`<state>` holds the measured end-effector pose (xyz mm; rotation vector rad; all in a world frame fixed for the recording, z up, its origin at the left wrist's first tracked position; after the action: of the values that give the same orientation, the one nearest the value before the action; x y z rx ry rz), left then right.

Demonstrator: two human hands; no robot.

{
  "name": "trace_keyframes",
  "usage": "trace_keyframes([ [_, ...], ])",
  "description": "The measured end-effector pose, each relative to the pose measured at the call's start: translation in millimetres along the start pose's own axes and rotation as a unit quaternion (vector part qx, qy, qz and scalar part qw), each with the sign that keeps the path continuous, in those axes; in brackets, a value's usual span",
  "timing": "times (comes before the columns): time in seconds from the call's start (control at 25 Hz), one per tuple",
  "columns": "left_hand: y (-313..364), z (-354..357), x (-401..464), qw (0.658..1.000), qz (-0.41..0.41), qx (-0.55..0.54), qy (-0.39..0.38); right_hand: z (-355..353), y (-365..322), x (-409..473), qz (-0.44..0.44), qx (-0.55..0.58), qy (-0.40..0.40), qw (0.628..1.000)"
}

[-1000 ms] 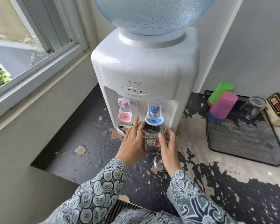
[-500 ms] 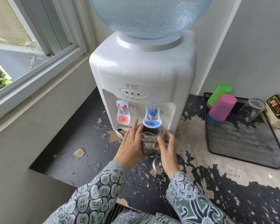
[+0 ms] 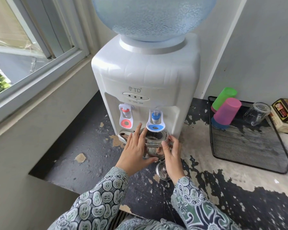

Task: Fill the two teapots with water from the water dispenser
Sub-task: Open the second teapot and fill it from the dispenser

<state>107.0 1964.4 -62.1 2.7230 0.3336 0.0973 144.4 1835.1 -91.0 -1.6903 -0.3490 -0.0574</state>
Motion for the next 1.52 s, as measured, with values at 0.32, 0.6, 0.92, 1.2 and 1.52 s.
trace_keyframes([
  [0.32,-1.4,4.4,1.6,1.000,0.001,0.006,0.029,-0.7,-0.5,-1.6,0.009,0.004,-0.005,1.000],
  [0.6,-1.1,6.3,2.4,1.000,0.002,0.002,0.026,-1.5,-1.5,-1.6,0.010,0.010,0.000,1.000],
  [0.92,-1.8,6.1,1.6,1.000,0.005,0.000,0.031,-0.7,-0.4,-2.1,0.012,0.011,-0.004,1.000],
  [1.2,1.1,5.3,1.8,0.999,0.000,-0.010,0.031,-2.8,-0.8,-1.2,0.011,0.013,-0.001,1.000],
  [1.52,0.9,5.1,-0.9,0.999,0.002,-0.022,0.031,-1.8,-2.4,-2.7,0.013,0.020,0.000,1.000],
])
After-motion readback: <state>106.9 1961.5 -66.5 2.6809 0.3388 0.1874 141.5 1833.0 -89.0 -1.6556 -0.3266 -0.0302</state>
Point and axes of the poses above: each hand's wrist, its own x-axis towards the middle knuckle, its own z-axis out of the palm, y = z × x, the point moved 5 cm from there along x, towards the middle knuckle, and after that the axes turned 14 degrees about -z, right-handed, at the moved point
